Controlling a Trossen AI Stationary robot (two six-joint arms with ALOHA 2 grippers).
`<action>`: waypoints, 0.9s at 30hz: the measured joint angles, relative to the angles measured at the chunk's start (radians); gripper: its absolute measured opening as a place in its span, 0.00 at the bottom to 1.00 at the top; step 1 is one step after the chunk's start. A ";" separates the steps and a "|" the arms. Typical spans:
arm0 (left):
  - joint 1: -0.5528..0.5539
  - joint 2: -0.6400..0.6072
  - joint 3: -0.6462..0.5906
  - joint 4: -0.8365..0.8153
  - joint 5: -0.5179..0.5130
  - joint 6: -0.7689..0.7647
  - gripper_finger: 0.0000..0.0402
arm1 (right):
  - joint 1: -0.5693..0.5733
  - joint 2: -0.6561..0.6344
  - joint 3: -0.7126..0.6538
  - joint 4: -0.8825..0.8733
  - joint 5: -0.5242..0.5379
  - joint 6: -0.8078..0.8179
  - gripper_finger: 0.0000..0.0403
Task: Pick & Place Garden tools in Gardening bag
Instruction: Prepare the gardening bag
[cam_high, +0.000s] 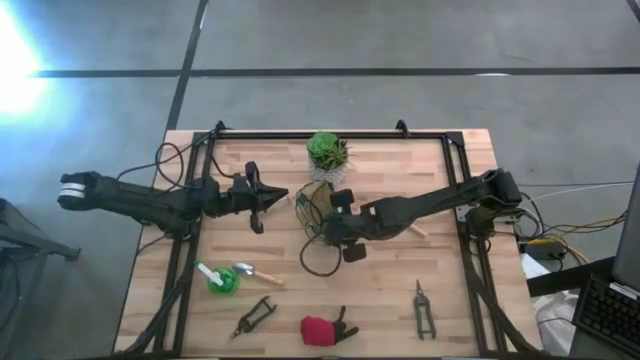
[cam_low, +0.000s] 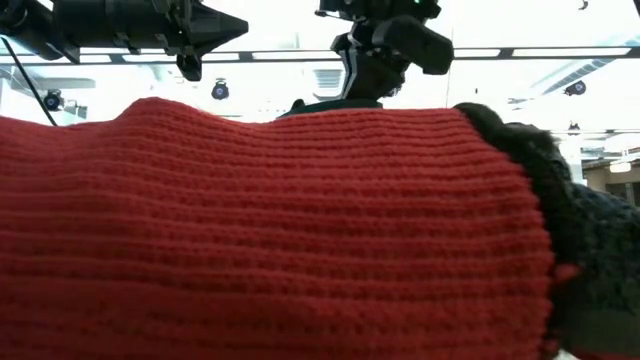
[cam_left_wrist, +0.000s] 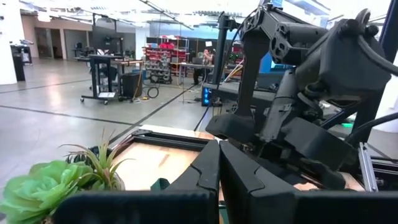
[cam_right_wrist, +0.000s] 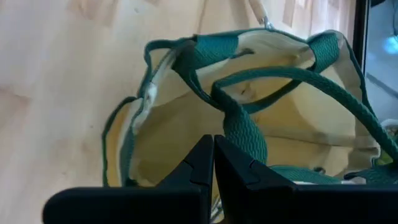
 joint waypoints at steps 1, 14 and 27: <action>0.000 0.000 0.000 0.000 0.000 0.000 0.02 | 0.002 0.001 0.001 0.000 0.000 0.001 0.02; 0.000 0.000 -0.001 -0.004 0.000 -0.003 0.02 | 0.012 0.006 0.001 0.000 -0.047 0.030 0.02; 0.000 0.000 -0.001 -0.005 0.000 -0.004 0.02 | -0.009 0.067 0.001 -0.003 -0.049 0.024 0.02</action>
